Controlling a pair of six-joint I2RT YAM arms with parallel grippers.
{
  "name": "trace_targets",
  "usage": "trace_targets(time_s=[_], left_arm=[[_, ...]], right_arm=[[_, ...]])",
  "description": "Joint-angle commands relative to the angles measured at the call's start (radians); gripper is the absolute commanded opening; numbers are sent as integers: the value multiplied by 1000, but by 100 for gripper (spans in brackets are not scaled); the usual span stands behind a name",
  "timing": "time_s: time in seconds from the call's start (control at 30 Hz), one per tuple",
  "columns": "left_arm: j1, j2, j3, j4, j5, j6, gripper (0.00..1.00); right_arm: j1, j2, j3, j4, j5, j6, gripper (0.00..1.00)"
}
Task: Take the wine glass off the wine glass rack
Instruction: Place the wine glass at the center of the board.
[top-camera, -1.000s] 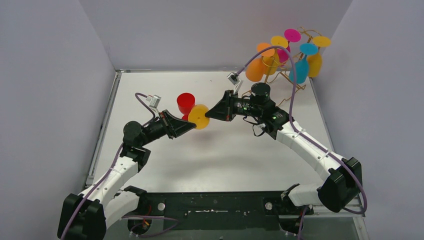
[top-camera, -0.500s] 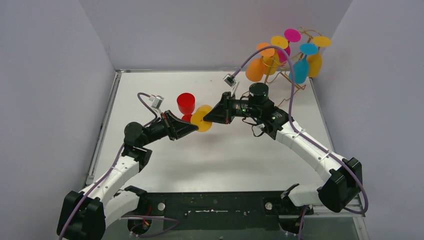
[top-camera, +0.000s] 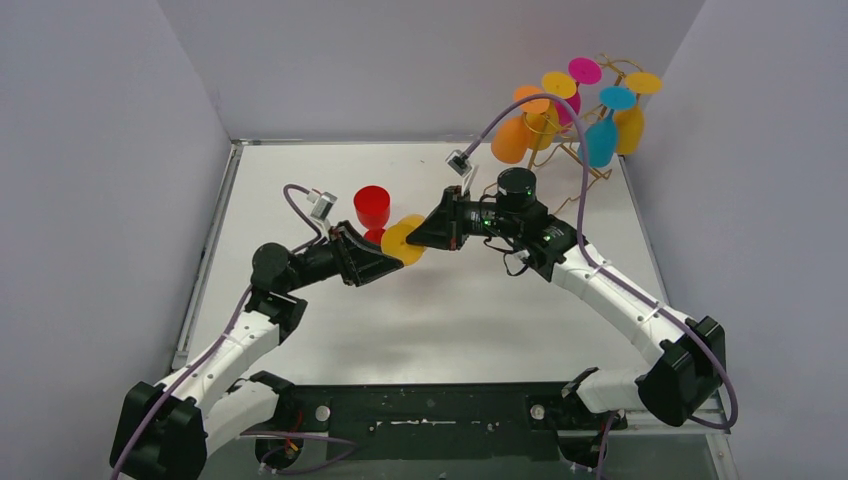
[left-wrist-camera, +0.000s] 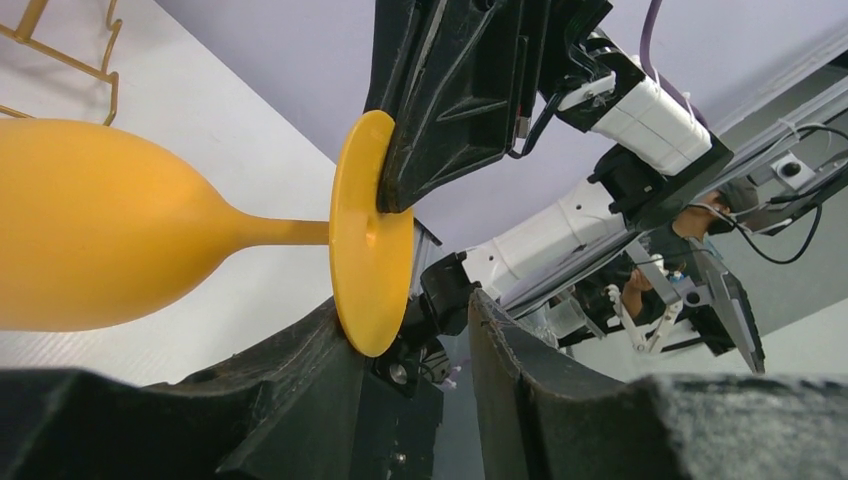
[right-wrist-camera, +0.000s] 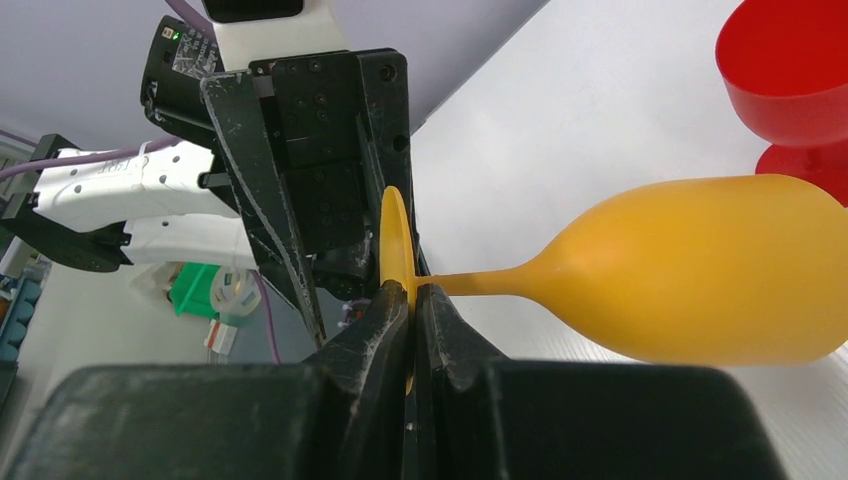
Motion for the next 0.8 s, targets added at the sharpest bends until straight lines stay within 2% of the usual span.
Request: trace_targets(time_s=[0.0, 0.23, 0.3, 0.4, 0.57, 0.7, 0.77], left_arm=[[-31, -13, 69, -60, 11, 80, 36], [-39, 5, 75, -72, -28, 80, 4], [-40, 7, 73, -71, -37, 80, 0], [-46, 8, 86, -107, -36, 118, 0], [-51, 7, 81, -87, 8, 140, 0], [-56, -25, 67, -86, 25, 177, 0], [-56, -52, 53, -100, 19, 213, 0]], right_arm=[[8, -38, -24, 120, -5, 10, 0], [8, -51, -29, 96, -21, -19, 0], [6, -54, -29, 82, -30, -31, 2], [7, -53, -7, 15, -58, -72, 9], [-12, -76, 11, -27, -6, -103, 32], [-46, -94, 29, -40, 13, -105, 62], [-63, -102, 37, -37, 13, -100, 69]])
